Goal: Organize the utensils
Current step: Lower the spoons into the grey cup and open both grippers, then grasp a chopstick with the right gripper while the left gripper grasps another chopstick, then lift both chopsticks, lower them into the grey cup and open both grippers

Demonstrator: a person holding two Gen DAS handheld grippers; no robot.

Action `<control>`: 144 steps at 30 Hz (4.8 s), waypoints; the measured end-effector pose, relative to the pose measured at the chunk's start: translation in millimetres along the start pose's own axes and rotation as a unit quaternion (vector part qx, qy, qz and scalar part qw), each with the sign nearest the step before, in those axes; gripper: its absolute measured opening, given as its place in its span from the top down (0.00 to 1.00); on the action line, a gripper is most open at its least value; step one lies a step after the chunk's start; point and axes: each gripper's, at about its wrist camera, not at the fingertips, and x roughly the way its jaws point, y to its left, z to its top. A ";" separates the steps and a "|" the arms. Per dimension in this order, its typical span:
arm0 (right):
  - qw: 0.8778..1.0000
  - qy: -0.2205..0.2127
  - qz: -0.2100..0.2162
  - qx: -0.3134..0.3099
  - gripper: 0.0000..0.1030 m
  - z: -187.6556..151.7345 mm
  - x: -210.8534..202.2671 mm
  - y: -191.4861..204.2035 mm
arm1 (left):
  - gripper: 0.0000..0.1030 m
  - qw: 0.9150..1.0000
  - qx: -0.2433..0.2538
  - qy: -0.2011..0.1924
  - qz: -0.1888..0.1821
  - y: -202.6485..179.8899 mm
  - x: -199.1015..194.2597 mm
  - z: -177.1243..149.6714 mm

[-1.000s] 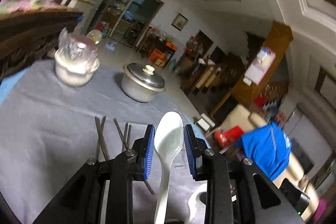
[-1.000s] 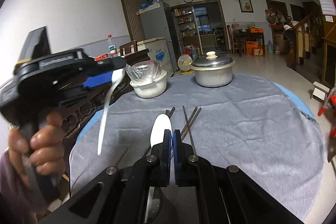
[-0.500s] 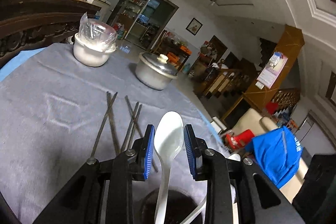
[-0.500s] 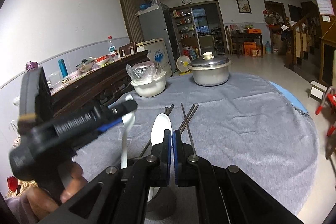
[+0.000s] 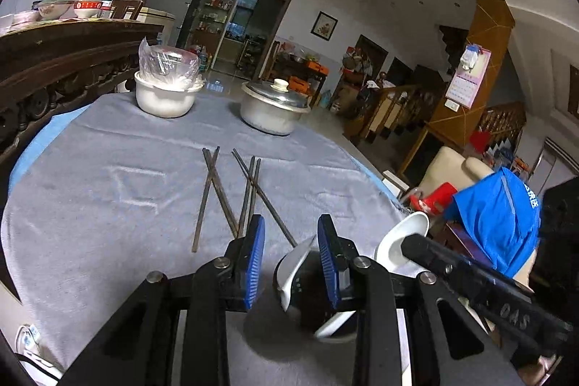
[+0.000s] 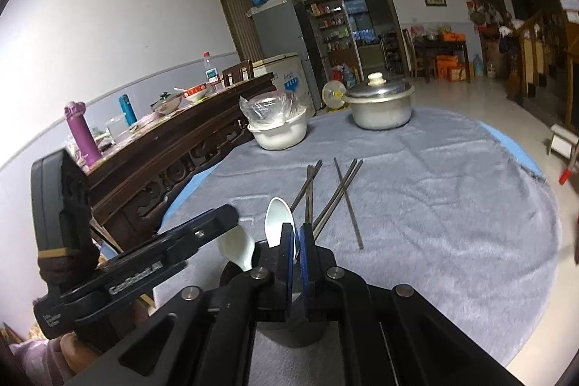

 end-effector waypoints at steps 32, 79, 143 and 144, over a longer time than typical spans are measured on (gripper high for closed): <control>0.981 0.172 -0.012 0.085 0.72 52.7 99.8 -107.0 | 0.38 0.974 0.040 0.137 0.174 95.5 51.9 50.4; 0.960 0.259 0.050 0.095 0.94 115.4 299.2 -140.9 | 0.49 0.949 0.072 0.282 0.119 95.9 306.9 123.8; 0.992 -0.126 0.005 -0.015 0.94 114.2 -54.1 -5.0 | 0.95 0.981 0.025 -0.192 0.019 -30.4 -106.9 123.4; 0.990 -0.137 0.008 -0.014 0.94 117.1 -59.4 -2.3 | 0.95 0.979 0.023 -0.202 0.020 -33.9 -108.7 123.5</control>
